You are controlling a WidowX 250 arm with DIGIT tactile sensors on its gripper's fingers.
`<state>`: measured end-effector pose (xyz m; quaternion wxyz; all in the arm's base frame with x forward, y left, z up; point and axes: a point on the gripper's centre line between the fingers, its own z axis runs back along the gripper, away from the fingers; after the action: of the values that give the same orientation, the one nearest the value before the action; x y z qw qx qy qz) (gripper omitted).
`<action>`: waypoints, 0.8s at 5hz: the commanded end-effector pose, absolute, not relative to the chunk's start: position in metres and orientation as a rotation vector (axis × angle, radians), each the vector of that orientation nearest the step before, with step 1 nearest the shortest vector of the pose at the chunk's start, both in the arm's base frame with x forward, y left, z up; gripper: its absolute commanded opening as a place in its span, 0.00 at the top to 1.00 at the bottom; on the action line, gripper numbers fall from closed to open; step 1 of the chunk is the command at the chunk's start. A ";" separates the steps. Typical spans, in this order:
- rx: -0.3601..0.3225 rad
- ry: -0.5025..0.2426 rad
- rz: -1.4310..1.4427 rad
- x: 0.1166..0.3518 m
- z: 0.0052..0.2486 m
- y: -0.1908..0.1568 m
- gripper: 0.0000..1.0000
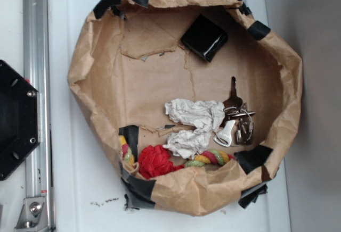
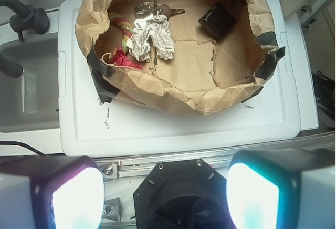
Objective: Grab the black box.
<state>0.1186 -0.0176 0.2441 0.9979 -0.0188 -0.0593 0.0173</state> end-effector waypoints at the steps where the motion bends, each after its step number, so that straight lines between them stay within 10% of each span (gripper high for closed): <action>1: -0.038 -0.119 0.035 0.119 0.244 -0.018 0.00; 4: -0.198 -0.187 0.495 0.233 0.195 0.015 0.00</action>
<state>0.2341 0.0047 0.1828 0.9628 -0.0959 -0.0732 0.2417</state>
